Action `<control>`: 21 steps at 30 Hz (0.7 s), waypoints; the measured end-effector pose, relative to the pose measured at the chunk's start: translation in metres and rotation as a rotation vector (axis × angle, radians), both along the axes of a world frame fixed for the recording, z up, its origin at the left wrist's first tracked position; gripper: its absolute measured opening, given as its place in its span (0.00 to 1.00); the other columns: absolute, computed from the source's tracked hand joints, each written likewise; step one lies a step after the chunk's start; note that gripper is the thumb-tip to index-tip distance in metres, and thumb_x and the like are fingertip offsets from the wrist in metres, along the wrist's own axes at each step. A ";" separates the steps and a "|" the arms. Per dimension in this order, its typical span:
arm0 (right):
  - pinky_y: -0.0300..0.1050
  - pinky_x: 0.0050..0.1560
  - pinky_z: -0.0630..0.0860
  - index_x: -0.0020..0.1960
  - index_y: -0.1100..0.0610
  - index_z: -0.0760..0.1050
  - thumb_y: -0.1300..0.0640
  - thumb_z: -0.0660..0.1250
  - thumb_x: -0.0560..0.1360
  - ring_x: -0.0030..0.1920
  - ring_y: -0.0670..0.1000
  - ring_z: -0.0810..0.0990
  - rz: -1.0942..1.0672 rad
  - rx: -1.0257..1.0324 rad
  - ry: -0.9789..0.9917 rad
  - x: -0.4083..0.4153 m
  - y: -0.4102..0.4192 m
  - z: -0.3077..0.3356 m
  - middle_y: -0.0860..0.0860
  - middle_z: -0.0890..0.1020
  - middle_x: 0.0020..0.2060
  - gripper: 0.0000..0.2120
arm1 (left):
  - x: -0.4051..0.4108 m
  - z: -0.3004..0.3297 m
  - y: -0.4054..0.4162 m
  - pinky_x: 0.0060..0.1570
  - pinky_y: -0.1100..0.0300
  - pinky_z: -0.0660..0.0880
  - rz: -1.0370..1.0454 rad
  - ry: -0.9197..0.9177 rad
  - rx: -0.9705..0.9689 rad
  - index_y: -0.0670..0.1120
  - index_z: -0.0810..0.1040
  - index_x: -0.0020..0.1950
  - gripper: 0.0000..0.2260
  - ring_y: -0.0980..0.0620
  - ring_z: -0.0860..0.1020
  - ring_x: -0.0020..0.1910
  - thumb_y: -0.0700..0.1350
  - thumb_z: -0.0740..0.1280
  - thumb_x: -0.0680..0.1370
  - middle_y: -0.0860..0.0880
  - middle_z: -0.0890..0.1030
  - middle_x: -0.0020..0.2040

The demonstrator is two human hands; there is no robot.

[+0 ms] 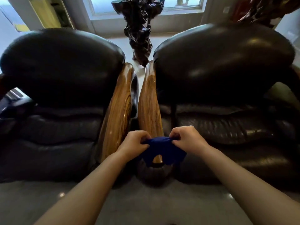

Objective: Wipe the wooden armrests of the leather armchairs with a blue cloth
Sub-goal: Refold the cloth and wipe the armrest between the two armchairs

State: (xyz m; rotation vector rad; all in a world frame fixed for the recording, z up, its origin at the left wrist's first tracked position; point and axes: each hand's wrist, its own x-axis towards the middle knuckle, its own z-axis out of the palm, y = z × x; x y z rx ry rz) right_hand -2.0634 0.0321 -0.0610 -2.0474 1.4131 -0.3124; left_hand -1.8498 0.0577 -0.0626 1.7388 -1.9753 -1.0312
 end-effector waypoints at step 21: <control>0.28 0.38 0.73 0.50 0.47 0.77 0.59 0.67 0.73 0.40 0.34 0.76 0.015 0.035 -0.122 -0.021 0.084 -0.126 0.37 0.77 0.39 0.10 | -0.009 -0.102 0.079 0.48 0.63 0.73 -0.093 -0.123 -0.135 0.52 0.79 0.52 0.11 0.63 0.71 0.43 0.40 0.68 0.73 0.66 0.69 0.39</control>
